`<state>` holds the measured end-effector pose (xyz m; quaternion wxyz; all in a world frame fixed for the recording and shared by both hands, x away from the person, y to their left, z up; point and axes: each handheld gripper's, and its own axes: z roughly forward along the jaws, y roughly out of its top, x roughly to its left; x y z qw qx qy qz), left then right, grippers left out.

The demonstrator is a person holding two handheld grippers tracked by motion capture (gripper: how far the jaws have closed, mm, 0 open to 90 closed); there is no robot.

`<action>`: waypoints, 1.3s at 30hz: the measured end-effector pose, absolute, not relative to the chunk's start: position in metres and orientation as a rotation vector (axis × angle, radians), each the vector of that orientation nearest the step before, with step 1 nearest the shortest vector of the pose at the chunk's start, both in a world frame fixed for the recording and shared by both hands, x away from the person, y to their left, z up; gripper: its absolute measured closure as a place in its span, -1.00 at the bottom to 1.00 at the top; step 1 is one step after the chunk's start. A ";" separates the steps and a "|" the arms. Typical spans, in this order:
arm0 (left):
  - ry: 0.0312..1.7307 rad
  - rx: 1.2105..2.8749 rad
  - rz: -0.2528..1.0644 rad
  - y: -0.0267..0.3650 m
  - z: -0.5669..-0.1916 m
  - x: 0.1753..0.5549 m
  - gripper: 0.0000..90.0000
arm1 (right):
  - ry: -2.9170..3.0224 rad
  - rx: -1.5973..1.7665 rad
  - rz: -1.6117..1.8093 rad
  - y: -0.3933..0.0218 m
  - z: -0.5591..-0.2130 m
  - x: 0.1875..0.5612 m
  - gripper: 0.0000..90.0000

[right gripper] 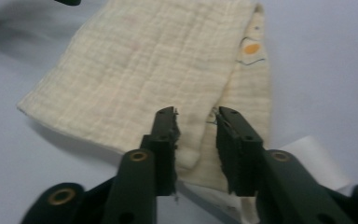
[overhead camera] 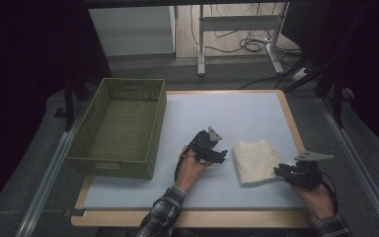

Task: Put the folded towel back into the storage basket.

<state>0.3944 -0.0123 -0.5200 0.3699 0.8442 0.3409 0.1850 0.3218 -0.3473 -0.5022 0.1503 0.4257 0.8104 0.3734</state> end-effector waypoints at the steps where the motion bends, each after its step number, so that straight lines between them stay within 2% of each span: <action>1: 0.875 2.166 0.475 -0.012 -0.520 0.394 -0.55 | 2.328 1.223 1.073 -0.347 -0.502 0.322 0.58; 3: 0.895 2.176 0.480 -0.004 -0.522 0.391 -0.57 | 2.345 1.206 1.070 -0.344 -0.504 0.320 0.82; 5: 0.915 2.183 0.478 0.006 -0.524 0.386 -0.58 | 2.358 1.191 1.063 -0.341 -0.503 0.320 0.97; 14: 0.973 2.211 0.491 0.027 -0.535 0.373 -0.60 | 2.275 1.156 1.089 -0.351 -0.473 0.316 0.98; 21: 0.987 2.186 0.462 0.031 -0.538 0.372 -0.60 | 2.294 1.268 1.041 -0.369 -0.490 0.324 0.97; 23: 0.992 2.173 0.445 0.033 -0.539 0.373 -0.60 | 2.313 1.300 1.009 -0.371 -0.504 0.326 0.91; 24: 1.002 2.158 0.425 0.035 -0.541 0.373 -0.60 | 2.308 1.306 0.997 -0.371 -0.507 0.327 0.77; 25: 1.002 2.158 0.425 0.035 -0.541 0.373 -0.60 | 2.308 1.306 0.997 -0.371 -0.507 0.327 0.77; 26: 1.012 2.145 0.404 0.036 -0.542 0.374 -0.60 | 2.307 1.314 0.960 -0.370 -0.510 0.328 0.44; 29: 1.009 2.148 0.408 0.036 -0.541 0.374 -0.60 | 2.300 1.318 0.947 -0.369 -0.512 0.328 0.39; 30: 1.010 2.147 0.407 0.036 -0.542 0.374 -0.60 | 2.298 1.319 0.946 -0.369 -0.513 0.327 0.40; 31: 1.011 2.146 0.403 0.036 -0.542 0.375 -0.60 | 2.295 1.324 0.947 -0.369 -0.513 0.326 0.54; 32: 1.018 2.142 0.394 0.036 -0.542 0.375 -0.60 | 2.309 1.333 0.980 -0.368 -0.514 0.325 0.81; 35: 1.016 2.143 0.395 0.036 -0.542 0.375 -0.60 | 2.319 1.352 1.011 -0.368 -0.514 0.324 0.91; 39: 1.016 2.143 0.394 0.037 -0.542 0.375 -0.60 | 2.311 1.352 1.063 -0.367 -0.503 0.321 0.92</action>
